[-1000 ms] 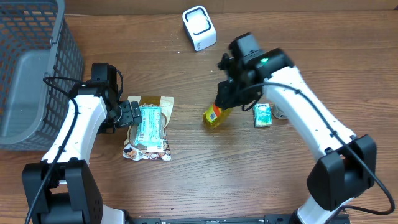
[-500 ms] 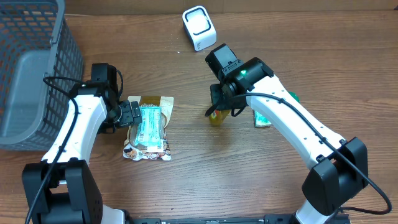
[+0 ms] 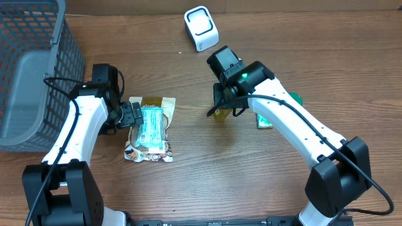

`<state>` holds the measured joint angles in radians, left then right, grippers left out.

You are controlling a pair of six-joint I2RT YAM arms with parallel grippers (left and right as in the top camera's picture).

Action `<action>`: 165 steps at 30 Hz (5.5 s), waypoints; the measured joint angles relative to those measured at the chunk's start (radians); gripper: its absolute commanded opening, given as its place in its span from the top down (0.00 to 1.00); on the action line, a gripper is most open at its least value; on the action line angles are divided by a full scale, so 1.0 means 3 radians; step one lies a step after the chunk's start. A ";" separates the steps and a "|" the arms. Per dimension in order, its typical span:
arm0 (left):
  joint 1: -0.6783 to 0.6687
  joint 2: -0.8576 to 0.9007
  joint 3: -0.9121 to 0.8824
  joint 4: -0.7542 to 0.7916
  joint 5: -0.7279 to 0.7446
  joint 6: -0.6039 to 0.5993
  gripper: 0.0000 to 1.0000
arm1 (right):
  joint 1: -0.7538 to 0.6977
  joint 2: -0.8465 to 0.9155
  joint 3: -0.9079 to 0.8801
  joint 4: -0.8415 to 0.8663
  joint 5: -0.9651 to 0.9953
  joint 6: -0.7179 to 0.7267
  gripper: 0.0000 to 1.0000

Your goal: Scan the item barcode

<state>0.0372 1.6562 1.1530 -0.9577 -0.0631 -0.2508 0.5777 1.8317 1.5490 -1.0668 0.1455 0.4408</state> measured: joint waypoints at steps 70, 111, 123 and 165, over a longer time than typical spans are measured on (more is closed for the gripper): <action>0.0000 0.0000 0.0000 0.0000 0.0001 0.0000 0.00 | -0.0042 0.1415 0.1293 0.3259 0.0791 -0.4659 0.96; 0.0000 0.0000 0.0000 -0.0001 0.0001 0.0000 0.01 | -0.0182 0.1891 0.1291 0.4103 0.0899 -0.4237 0.96; 0.0000 0.0000 0.0000 -0.0001 0.0001 0.0000 0.01 | -0.0182 0.1726 0.1287 0.3760 0.1118 -0.3733 0.96; 0.0000 0.0000 0.0000 0.0000 0.0001 0.0000 0.00 | -0.1127 0.0458 0.0637 -0.0332 -0.0013 -0.0872 0.89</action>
<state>0.0372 1.6562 1.1530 -0.9577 -0.0628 -0.2508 0.2398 1.9690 1.7401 -1.1664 0.1417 0.1791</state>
